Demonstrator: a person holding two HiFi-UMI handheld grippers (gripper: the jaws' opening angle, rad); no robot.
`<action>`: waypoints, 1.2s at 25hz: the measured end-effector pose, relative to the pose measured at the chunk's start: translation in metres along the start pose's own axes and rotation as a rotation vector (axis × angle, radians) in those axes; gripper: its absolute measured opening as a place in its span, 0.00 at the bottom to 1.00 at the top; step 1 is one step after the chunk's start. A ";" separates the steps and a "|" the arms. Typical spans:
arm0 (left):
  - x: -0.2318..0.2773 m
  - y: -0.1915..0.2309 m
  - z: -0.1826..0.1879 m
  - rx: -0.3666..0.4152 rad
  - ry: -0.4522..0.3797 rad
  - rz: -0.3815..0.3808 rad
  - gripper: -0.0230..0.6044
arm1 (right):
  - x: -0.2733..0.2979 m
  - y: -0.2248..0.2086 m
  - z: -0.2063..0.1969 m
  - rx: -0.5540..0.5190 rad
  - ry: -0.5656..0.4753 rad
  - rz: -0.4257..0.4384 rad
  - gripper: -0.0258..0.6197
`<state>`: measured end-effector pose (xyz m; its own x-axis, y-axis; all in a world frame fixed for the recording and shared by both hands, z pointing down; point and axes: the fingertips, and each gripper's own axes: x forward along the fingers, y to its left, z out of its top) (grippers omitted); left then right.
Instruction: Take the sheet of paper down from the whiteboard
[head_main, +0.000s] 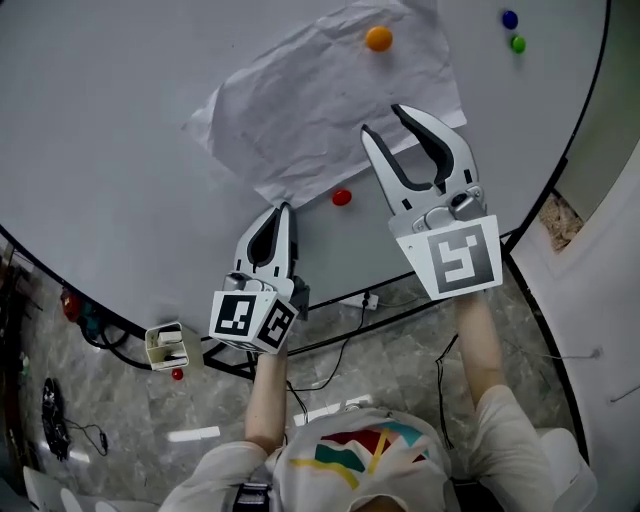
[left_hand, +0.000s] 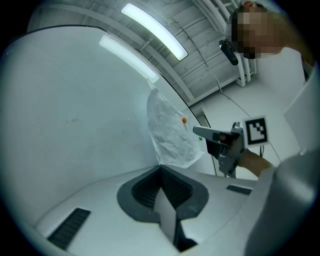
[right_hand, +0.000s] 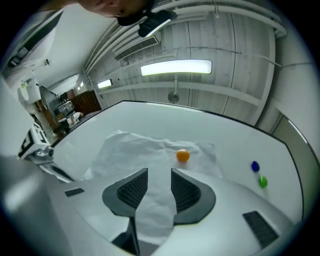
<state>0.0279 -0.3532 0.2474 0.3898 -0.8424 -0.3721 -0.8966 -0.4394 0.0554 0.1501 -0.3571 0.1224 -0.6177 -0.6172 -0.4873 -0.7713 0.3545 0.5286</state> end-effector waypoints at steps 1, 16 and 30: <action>0.000 0.000 0.000 -0.001 0.000 0.001 0.11 | 0.008 -0.015 0.007 -0.029 0.001 -0.010 0.25; -0.001 -0.001 0.006 0.031 0.009 0.018 0.11 | 0.055 -0.062 0.027 -0.106 0.054 -0.036 0.24; -0.072 0.075 0.056 0.211 -0.045 0.300 0.11 | 0.076 -0.032 0.058 -0.103 -0.046 0.015 0.24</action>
<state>-0.0797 -0.3078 0.2264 0.0977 -0.9075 -0.4085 -0.9950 -0.0970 -0.0225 0.1193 -0.3748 0.0285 -0.6372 -0.5787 -0.5091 -0.7436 0.2879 0.6035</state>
